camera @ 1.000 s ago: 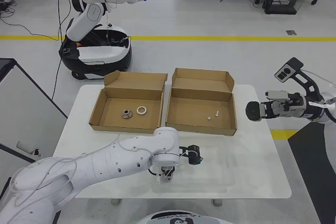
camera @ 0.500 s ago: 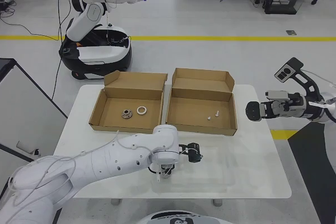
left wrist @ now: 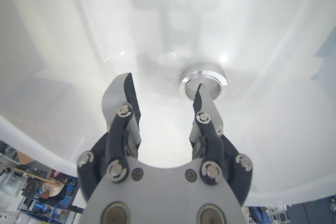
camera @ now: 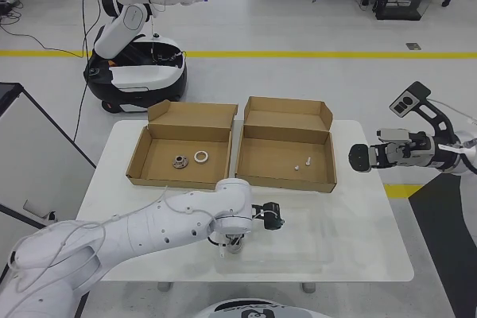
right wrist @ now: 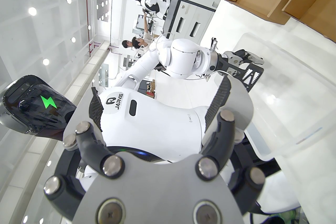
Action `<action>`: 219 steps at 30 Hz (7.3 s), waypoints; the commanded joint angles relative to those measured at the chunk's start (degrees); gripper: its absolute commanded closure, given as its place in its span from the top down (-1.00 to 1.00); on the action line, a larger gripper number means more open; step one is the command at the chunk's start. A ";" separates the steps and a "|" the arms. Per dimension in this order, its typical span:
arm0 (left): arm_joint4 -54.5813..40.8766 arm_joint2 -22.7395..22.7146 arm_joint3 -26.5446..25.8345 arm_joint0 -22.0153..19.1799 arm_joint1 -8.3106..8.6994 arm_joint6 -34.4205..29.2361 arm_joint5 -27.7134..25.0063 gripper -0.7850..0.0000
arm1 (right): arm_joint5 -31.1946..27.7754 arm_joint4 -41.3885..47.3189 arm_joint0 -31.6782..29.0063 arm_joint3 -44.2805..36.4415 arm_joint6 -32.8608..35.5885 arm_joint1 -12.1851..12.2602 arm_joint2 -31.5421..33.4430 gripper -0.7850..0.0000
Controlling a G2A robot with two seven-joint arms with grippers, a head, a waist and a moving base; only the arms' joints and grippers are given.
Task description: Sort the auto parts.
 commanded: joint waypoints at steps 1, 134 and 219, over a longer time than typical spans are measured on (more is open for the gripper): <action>0.19 -0.01 -0.08 0.21 -0.08 0.00 0.00 0.15 | 0.00 0.00 0.00 0.00 0.00 0.00 0.00 1.00; -41.00 -34.01 -2.32 6.80 13.25 12.56 -10.00 -1.00 | 0.00 0.00 0.00 0.00 0.00 0.00 0.00 1.00; -101.81 -55.08 -0.97 20.95 8.14 19.65 -16.89 -1.00 | 0.00 0.00 0.00 0.00 0.00 0.00 0.00 1.00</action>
